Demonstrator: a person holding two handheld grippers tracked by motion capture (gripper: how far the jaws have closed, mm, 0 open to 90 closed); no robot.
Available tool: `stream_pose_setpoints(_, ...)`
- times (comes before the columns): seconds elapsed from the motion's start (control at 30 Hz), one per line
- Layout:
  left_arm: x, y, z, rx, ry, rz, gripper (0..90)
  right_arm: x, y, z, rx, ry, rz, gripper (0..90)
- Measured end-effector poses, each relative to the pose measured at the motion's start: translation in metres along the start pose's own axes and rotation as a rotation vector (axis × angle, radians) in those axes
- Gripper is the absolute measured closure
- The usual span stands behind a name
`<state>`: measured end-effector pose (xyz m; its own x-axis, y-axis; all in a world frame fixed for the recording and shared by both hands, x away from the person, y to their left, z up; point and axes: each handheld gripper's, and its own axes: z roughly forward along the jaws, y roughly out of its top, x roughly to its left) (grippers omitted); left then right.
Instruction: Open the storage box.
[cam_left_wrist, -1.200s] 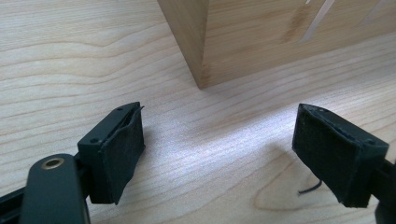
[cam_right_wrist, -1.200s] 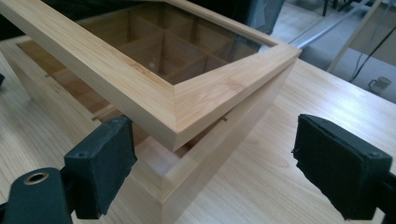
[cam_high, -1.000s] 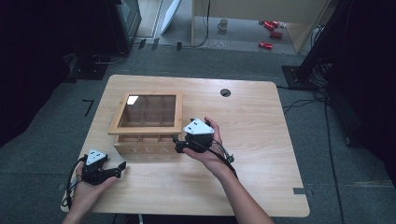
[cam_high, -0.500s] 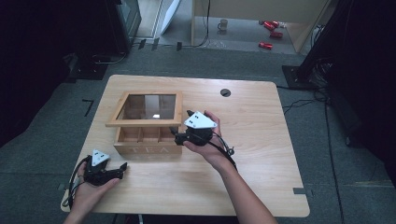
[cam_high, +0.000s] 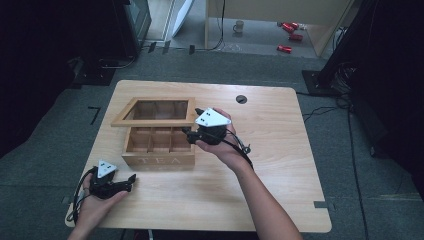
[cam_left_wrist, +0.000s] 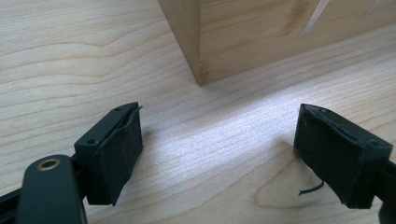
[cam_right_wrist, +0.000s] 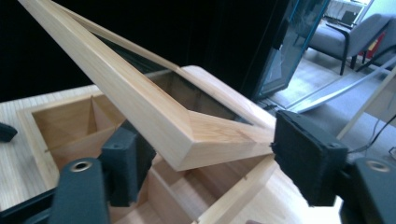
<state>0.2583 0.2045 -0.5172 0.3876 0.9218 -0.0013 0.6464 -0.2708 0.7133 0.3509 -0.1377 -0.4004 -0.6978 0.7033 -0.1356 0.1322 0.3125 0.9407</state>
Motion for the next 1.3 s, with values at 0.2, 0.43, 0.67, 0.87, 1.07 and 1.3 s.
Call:
stream_pose_setpoints(0.2,0.001,0.000,0.000,0.000,-0.007,0.000,16.0,-0.007,0.012,0.004,-0.025,-0.001,-0.023,46.0)
stream_pose_setpoints(0.43,0.002,0.000,-0.001,-0.002,-0.012,-0.009,16.0,-0.018,0.024,0.012,-0.049,-0.029,-0.002,53.0)
stream_pose_setpoints(0.67,0.002,0.000,-0.001,-0.004,-0.014,-0.010,16.1,-0.033,0.031,0.032,-0.009,-0.026,-0.025,54.4)
stream_pose_setpoints(0.87,0.003,0.000,-0.001,-0.006,-0.019,-0.017,16.0,-0.043,0.040,0.041,-0.027,-0.043,0.002,54.5)
stream_pose_setpoints(1.07,0.003,-0.001,-0.001,-0.005,-0.025,-0.020,16.0,-0.054,0.044,0.048,-0.042,-0.022,0.047,54.3)
stream_pose_setpoints(1.3,0.003,0.000,0.000,-0.008,-0.027,-0.024,16.0,-0.066,0.046,0.061,-0.039,-0.025,0.082,54.0)
